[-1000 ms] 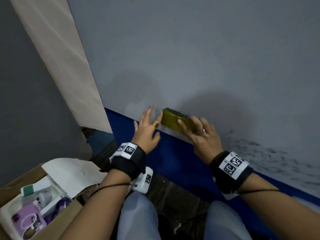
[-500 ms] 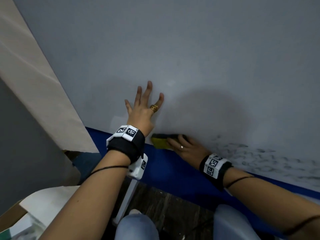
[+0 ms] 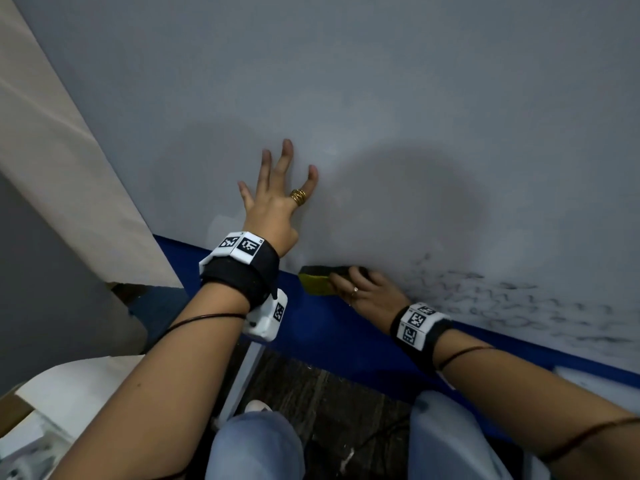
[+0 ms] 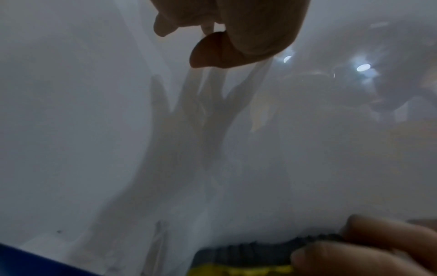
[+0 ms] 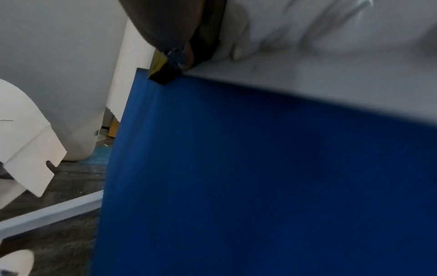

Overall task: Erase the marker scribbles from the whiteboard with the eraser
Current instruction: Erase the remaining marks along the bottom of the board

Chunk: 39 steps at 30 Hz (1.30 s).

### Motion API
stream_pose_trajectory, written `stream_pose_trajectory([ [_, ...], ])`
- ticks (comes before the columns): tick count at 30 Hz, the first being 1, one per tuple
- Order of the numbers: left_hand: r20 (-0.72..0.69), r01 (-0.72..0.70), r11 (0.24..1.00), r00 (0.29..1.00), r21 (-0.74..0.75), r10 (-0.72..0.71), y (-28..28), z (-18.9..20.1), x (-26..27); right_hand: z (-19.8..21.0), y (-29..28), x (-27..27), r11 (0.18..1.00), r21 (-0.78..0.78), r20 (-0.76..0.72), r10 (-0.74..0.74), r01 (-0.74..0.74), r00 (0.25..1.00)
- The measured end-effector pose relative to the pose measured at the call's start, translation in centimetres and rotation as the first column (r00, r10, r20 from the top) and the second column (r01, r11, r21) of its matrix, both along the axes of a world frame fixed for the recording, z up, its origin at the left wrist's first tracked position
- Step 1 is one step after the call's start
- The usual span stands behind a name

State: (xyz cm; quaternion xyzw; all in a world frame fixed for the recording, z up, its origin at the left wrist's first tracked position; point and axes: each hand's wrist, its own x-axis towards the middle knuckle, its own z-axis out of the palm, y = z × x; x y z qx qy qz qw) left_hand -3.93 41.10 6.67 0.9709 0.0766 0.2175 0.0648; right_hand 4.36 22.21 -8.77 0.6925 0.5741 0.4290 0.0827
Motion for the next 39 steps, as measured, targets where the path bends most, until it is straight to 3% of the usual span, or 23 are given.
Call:
stream_pose_trajectory([
  [5, -0.021, 0.006, 1.0, 1.0, 0.007, -0.006, 0.1, 0.6, 0.2, 3.9, -4.6, 0.0, 0.944, 0.319, -0.014, -0.08, 0.08, 0.997],
  [9, 0.005, 0.013, 1.0, 1.0, -0.007, -0.013, 0.1, 0.3, 0.4, 1.5, -6.1, -0.3, 0.945, 0.314, -0.06, -0.073, 0.089, 0.995],
  [15, 0.065, 0.062, 0.995, 0.996, -0.075, -0.057, -0.1, -0.5, 0.5, -1.1, -0.3, -1.0, 0.961, 0.259, -0.149, -0.059, 0.097, 0.987],
  [19, 0.1, 0.077, 0.986, 0.993, -0.146, -0.063, -0.7, -1.0, 0.6, -1.1, -4.1, -0.7, 0.97, 0.223, -0.169, -0.058, 0.096, 0.984],
  [22, 0.332, 0.188, 0.937, 0.94, -0.296, -0.083, -3.0, -2.1, -0.2, 0.8, -8.4, -0.8, 0.941, 0.312, -0.181, -0.08, 0.134, 0.98],
  [24, 0.487, 0.202, 0.836, 0.869, -0.51, 0.087, -6.1, -3.8, -1.4, 2.9, -10.3, -1.1, 0.889, 0.428, -0.2, -0.081, 0.161, 0.977],
  [25, 0.484, 0.165, 0.76, 0.848, -0.629, 0.216, -7.8, -5.0, -2.0, 3.9, -10.8, -1.3, 0.862, 0.478, -0.205, -0.074, 0.165, 0.976],
  [26, 0.409, 0.111, 0.652, 0.852, -0.75, 0.326, -9.5, -6.2, -2.4, 4.7, -11.3, -1.4, 0.837, 0.521, -0.206, -0.066, 0.167, 0.976],
  [27, 0.276, 0.068, 0.489, 0.888, -0.87, 0.368, -11.2, -7.2, -2.5, 5.2, -11.7, -1.4, 0.813, 0.557, -0.21, -0.061, 0.17, 0.976],
  [29, 0.015, -0.02, 0.134, 0.966, -0.991, 0.257, -14.1, -8.5, -1.6, 5.9, -11.9, -1.4, 0.79, 0.584, -0.229, -0.06, 0.187, 0.971],
  [30, -0.033, -0.045, 0.059, 0.979, -0.997, 0.202, -15.1, -8.8, -1.0, 6.0, -12.0, -1.6, 0.805, 0.559, -0.239, -0.072, 0.198, 0.968],
  [31, -0.029, -0.044, 0.076, 0.983, -0.996, 0.183, -16.0, -8.6, -0.5, 6.1, -12.1, -1.7, 0.832, 0.511, -0.24, -0.102, 0.215, 0.966],
  [35, 0.06, -0.015, 0.307, 0.97, -0.952, 0.235, -18.7, -7.5, 1.1, 7.3, -13.4, -1.7, 0.907, 0.319, -0.267, -0.193, 0.276, 0.944],
  [37, 0.055, -0.03, 0.335, 0.969, -0.942, 0.241, -20.5, -6.8, 1.6, 9.3, -14.6, -1.8, 0.913, 0.34, -0.309, -0.118, 0.226, 0.944],
  [39, 0.062, -0.046, 0.368, 0.959, -0.929, 0.275, -21.9, -6.5, 2.0, 11.9, -16.6, -1.8, 0.863, 0.466, -0.317, -0.04, 0.193, 0.948],
])
